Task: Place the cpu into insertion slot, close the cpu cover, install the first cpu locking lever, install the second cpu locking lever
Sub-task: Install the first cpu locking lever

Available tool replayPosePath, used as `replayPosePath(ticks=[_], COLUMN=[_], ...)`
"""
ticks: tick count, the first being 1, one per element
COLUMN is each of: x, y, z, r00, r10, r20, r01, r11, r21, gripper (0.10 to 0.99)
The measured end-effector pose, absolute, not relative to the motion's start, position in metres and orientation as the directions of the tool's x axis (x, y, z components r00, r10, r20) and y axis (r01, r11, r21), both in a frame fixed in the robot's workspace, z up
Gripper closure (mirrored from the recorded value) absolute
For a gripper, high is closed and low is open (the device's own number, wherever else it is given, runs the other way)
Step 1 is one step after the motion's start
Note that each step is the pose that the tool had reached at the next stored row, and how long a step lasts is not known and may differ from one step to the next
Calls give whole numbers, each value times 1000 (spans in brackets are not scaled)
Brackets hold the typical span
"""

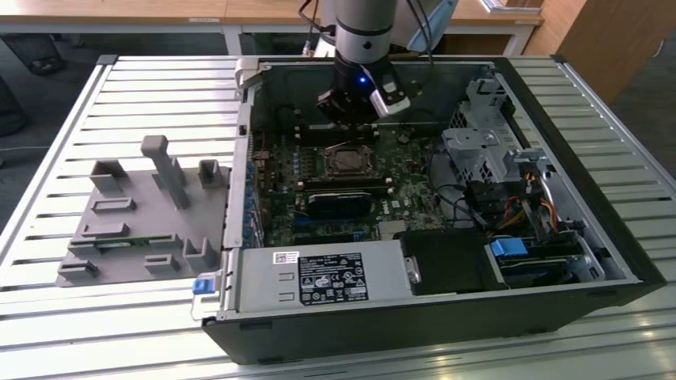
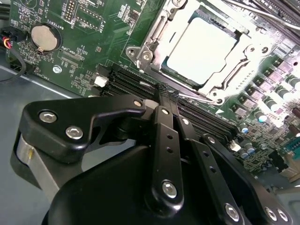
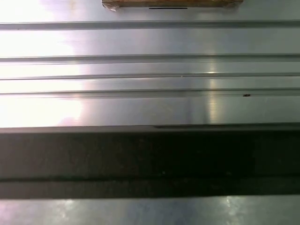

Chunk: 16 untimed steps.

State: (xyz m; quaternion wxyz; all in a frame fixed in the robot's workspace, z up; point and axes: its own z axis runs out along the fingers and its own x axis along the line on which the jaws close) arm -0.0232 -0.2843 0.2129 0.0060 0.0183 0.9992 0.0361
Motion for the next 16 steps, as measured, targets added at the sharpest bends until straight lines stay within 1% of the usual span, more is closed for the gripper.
replayPosePath(ticks=[16], x=[-19], y=[-284], z=[204], r00=[-999], r10=[37], r20=[-11], r01=[36], r11=[997], r21=[72], gripper=[980])
